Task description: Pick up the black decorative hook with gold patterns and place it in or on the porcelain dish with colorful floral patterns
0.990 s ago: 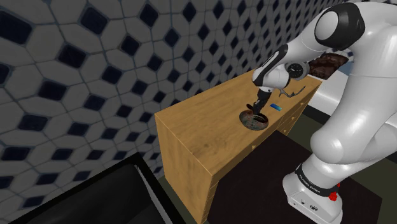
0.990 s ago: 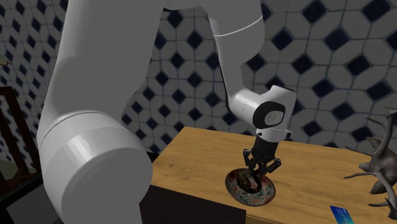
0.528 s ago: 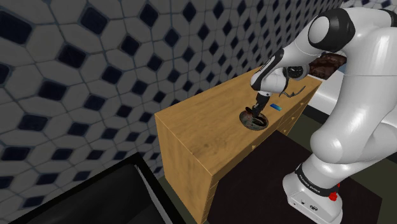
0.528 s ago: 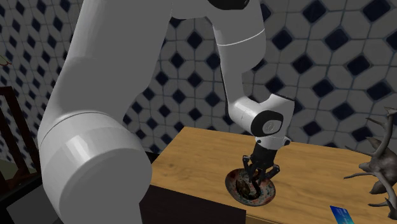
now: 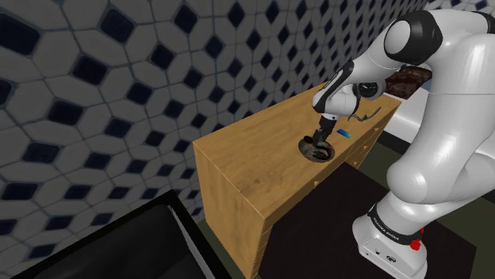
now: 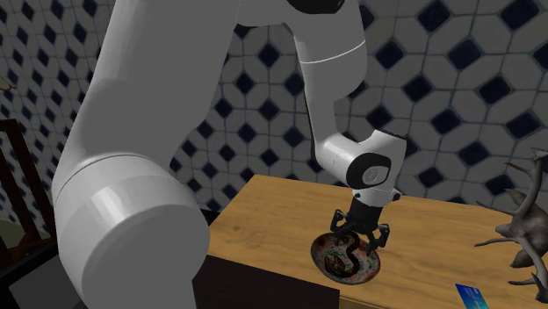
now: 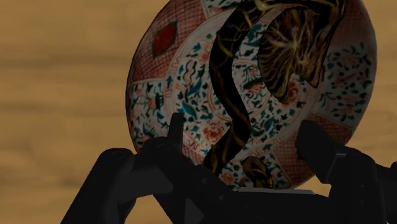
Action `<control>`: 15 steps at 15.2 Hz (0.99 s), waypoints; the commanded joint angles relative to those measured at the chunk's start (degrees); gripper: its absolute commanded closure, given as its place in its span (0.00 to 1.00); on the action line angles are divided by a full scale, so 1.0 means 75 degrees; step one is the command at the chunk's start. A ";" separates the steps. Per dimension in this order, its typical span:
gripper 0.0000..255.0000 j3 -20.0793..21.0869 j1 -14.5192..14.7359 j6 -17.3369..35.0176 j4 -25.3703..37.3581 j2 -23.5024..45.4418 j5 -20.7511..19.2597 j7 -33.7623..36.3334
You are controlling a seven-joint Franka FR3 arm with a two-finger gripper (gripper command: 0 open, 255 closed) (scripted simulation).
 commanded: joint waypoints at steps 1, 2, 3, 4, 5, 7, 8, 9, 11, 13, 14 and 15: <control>0.00 0.0000 0.0000 0.0000 0.0000 0.0000 0.0000 0.0000; 0.00 0.0000 0.0000 0.0000 0.0000 0.0000 0.0000 0.0000; 0.00 0.0000 0.0000 0.0000 0.0000 0.0000 0.0000 0.0000; 0.00 -0.0067 0.0031 -0.0215 -0.0015 -0.0231 -0.0085 0.0060; 0.00 -0.0131 0.0059 -0.0435 -0.0019 -0.0456 -0.0171 0.0120; 0.00 -0.0234 0.0098 -0.0835 0.0001 -0.0842 -0.0326 0.0227; 0.00 -0.0231 0.0095 -0.0835 0.0001 -0.0842 -0.0327 0.0227; 0.00 -0.0231 0.0095 -0.0834 0.0000 -0.0843 -0.0327 0.0228; 0.00 -0.0230 0.0094 -0.0835 0.0001 -0.0842 -0.0327 0.0228; 0.00 -0.0230 0.0094 -0.0835 0.0001 -0.0842 -0.0327 0.0228; 0.00 -0.0230 0.0094 -0.0835 0.0001 -0.0842 -0.0327 0.0228; 0.00 -0.0230 0.0094 -0.0835 0.0001 -0.0842 -0.0327 0.0228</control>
